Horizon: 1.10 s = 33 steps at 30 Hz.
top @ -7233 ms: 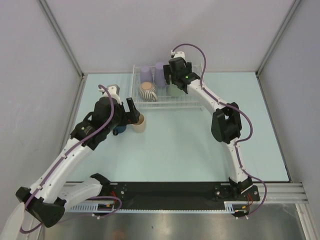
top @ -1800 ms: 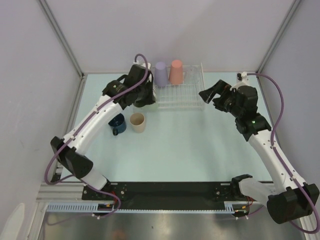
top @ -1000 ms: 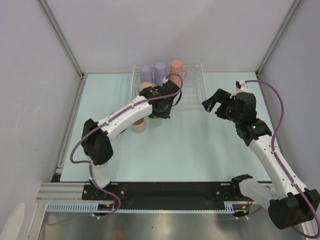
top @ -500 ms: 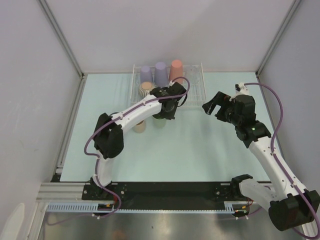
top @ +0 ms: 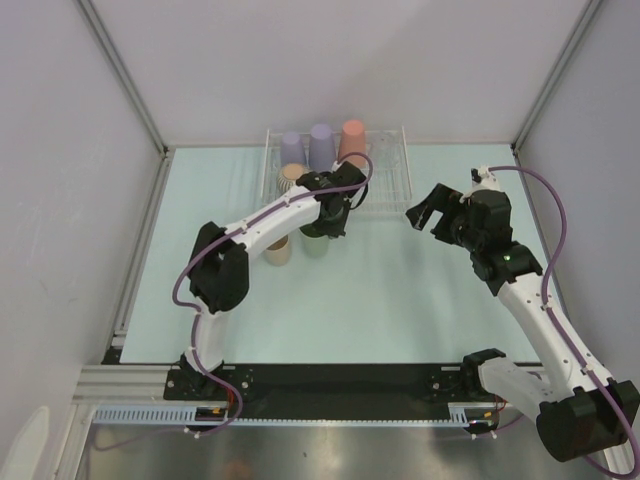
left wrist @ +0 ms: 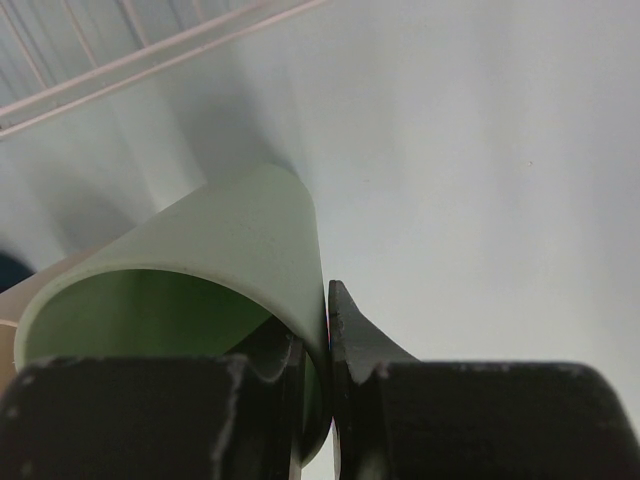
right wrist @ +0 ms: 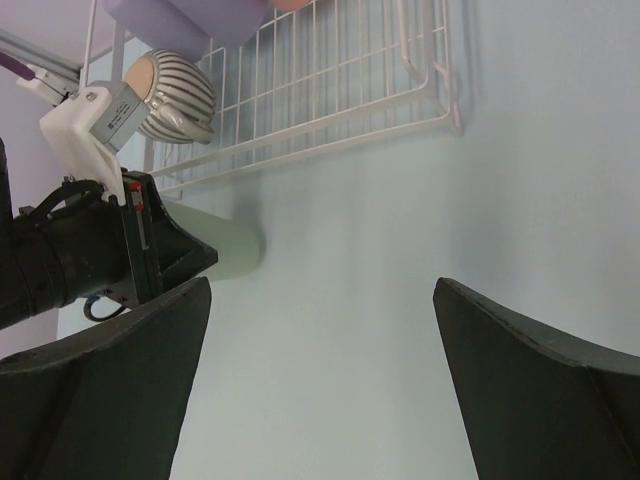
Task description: Unload the cups from the dish rack
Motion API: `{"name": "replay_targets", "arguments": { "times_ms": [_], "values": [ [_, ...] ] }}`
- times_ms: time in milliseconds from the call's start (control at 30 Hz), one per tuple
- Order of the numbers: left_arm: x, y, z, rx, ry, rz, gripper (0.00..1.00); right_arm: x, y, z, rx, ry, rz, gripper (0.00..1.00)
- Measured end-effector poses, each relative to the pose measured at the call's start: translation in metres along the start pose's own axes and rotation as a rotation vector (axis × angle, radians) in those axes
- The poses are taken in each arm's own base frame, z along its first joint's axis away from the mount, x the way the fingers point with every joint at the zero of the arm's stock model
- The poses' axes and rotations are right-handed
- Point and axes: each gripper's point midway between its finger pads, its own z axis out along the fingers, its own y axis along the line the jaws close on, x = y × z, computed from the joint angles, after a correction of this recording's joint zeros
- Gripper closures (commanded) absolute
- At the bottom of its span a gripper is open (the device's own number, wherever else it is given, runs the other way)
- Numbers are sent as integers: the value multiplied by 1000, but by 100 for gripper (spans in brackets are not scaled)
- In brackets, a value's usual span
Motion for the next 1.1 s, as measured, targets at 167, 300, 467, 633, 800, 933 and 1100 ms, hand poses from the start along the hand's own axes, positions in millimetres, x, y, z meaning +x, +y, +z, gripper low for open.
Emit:
{"name": "replay_targets", "arguments": {
  "times_ms": [167,300,467,633,800,933,1100],
  "values": [
    [4,2,4,-5,13,-10,90,0,0,0,0,0,-4,0],
    [11,3,8,-7,32,-13,81,0,0,0,0,1,-4,0],
    [15,2,11,-2,42,-16,56,1,-1,0,1,2,-4,0],
    [18,2,13,-3,46,-20,50,6,-4,2,8,12,-3,0],
    [17,3,13,-8,43,-19,43,6,-4,2,9,14,-3,0],
    [12,5,6,-15,18,-21,35,6,-4,2,9,14,-3,0],
    [-3,5,-16,-4,-50,-30,33,7,-5,3,10,18,-2,0]
  ]
}}
